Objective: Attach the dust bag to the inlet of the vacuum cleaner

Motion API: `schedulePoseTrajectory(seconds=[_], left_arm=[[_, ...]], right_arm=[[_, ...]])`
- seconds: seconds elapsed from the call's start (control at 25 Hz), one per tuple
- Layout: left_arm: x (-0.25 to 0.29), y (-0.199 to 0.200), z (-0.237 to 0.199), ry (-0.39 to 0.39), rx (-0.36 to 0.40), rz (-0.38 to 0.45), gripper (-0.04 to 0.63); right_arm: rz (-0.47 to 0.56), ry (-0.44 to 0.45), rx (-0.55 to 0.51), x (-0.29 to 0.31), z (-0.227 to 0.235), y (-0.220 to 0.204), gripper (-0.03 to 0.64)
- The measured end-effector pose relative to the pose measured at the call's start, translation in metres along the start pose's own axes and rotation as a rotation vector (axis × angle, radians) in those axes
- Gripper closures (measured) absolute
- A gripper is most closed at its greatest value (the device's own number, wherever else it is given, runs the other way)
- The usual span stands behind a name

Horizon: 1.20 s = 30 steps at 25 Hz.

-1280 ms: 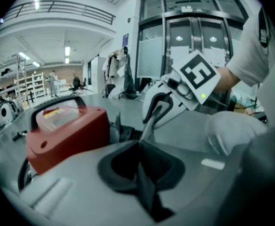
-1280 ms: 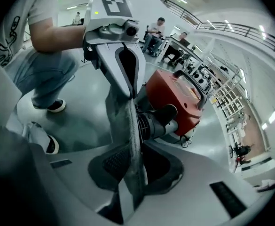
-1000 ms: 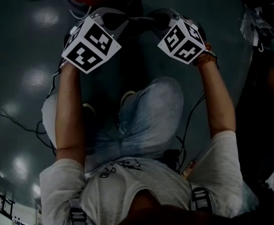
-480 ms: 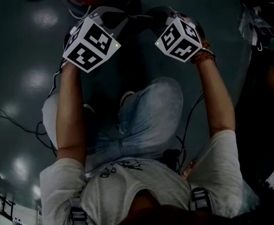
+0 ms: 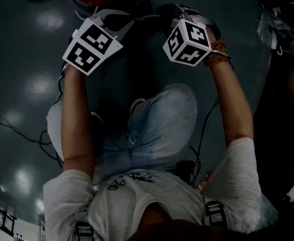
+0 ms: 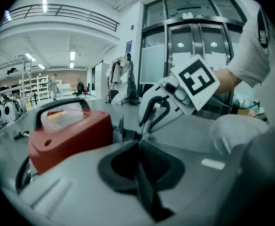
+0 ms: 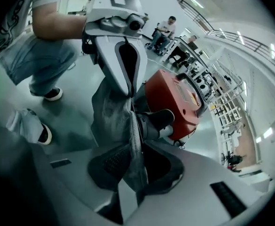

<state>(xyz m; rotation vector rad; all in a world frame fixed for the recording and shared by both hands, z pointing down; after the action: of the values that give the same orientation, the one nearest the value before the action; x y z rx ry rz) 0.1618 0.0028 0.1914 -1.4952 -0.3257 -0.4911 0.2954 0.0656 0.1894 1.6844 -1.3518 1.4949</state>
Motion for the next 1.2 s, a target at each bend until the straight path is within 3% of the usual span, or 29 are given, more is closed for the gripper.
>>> schedulePoseTrajectory(seconds=[0.16, 0.24, 0.32, 0.52, 0.6, 0.76, 0.88, 0.92, 1.12, 1.2], left_arm=[[0.004, 0.012, 0.001, 0.079, 0.053, 0.048, 0.580], [0.007, 0.016, 0.003, 0.117, 0.077, 0.060, 0.580], [0.007, 0.014, 0.002, 0.111, 0.064, 0.063, 0.580], [0.002, -0.013, -0.008, -0.026, -0.075, 0.063, 0.580], [0.003, -0.015, -0.008, -0.028, -0.075, 0.067, 0.580], [0.007, 0.005, -0.004, 0.077, 0.010, 0.118, 0.581], [0.002, 0.021, -0.010, 0.189, -0.010, 0.206, 0.595], [0.001, 0.022, -0.012, 0.189, -0.008, 0.202, 0.595], [0.000, 0.010, -0.003, -0.008, -0.045, 0.153, 0.594], [-0.001, 0.009, 0.004, -0.039, -0.020, 0.120, 0.591]], right_arm=[[0.098, 0.066, 0.181, 0.004, 0.002, -0.014, 0.548], [0.117, 0.083, 0.216, 0.004, 0.003, -0.017, 0.548], [0.096, 0.070, 0.183, 0.003, 0.003, -0.014, 0.546], [-0.031, -0.008, -0.035, 0.003, 0.002, 0.004, 0.541], [-0.038, -0.013, -0.050, 0.004, 0.002, 0.005, 0.540], [0.067, 0.035, 0.133, 0.006, 0.004, -0.010, 0.541], [0.110, 0.061, 0.211, 0.006, 0.004, -0.015, 0.543], [0.104, 0.059, 0.206, 0.006, 0.004, -0.014, 0.543], [0.035, 0.030, 0.123, 0.006, 0.009, -0.005, 0.543], [0.026, 0.035, 0.113, 0.006, 0.009, -0.003, 0.543]])
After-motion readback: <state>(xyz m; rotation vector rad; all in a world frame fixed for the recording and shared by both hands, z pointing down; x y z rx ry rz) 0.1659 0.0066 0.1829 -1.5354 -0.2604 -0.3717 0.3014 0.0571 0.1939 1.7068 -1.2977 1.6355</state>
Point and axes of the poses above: the fingertips, and each gripper's own axes: x forward along the fingers, z to its right, y out of its top, the point moved 9 cm from there along -x, backward along the fingers, and after that the axes turned 11 degrees about y, right-handed, at the moved point
